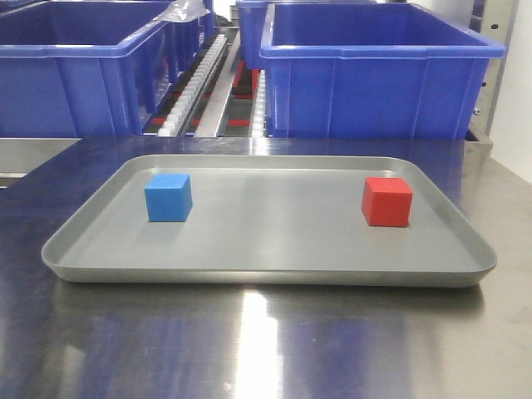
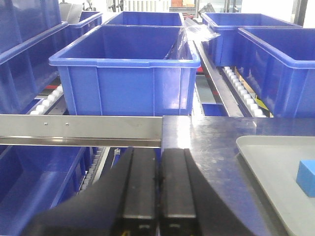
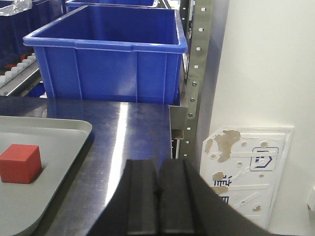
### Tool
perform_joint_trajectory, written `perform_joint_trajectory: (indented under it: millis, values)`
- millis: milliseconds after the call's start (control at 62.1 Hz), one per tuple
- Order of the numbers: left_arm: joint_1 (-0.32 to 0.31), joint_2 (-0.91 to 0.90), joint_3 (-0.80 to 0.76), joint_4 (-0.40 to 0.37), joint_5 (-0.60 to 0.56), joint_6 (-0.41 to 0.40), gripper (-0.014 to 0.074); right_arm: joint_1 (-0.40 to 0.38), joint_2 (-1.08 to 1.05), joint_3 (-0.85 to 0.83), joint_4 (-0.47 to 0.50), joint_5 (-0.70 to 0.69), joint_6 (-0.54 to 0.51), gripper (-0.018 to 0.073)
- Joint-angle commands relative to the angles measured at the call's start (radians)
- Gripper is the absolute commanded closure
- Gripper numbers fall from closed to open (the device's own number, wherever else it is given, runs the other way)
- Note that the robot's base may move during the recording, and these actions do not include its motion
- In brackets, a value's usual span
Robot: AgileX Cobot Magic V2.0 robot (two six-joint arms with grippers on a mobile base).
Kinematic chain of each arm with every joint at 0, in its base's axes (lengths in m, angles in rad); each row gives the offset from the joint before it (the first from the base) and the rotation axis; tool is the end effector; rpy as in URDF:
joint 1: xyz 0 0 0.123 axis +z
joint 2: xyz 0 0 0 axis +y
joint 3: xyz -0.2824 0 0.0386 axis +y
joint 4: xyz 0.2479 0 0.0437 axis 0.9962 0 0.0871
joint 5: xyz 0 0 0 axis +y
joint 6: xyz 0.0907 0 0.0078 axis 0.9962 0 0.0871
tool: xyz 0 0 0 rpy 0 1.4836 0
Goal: Sort and place red and blue blocks on shelf
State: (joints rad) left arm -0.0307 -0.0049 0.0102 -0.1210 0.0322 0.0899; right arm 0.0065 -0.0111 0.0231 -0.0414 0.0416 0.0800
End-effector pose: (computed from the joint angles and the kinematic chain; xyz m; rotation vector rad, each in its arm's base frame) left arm 0.0564 -0.0021 0.2070 0.0029 1.5211 -0.0523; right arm 0.0566 0.0002 0.2021 0.0261 1.5370 0.0346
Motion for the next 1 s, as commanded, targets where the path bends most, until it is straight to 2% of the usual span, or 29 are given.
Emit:
perform_joint_trajectory:
  millis: [0,338,628,789,902,982]
  values:
    - [0.002,-0.018,0.025,-0.003,-0.088,-0.003,0.0472,-0.007,-0.016,-0.068,-0.011,-0.067,0.001,0.0502]
    - [0.002,-0.018,0.025,-0.003,-0.088,-0.003,0.0472,-0.007,0.18,-0.278,-0.106,0.086,0.001,0.0502]
    - [0.002,-0.018,0.025,-0.003,-0.088,-0.003,0.0472,-0.007,0.449,-0.41,-0.102,0.109,0.001,0.0502]
    - [0.002,-0.018,0.025,-0.003,-0.088,-0.003,0.0472,-0.005,0.622,-0.519,-0.096,0.214,0.007,0.0502]
    - [0.002,-0.018,0.025,-0.003,-0.088,-0.003,0.0472,-0.004,0.747,-0.606,-0.074,0.342,0.086,0.0502]
    - [0.002,-0.018,0.025,-0.003,-0.088,-0.003,0.0472,-0.004,0.854,-0.682,-0.072,0.454,0.187,0.0502]
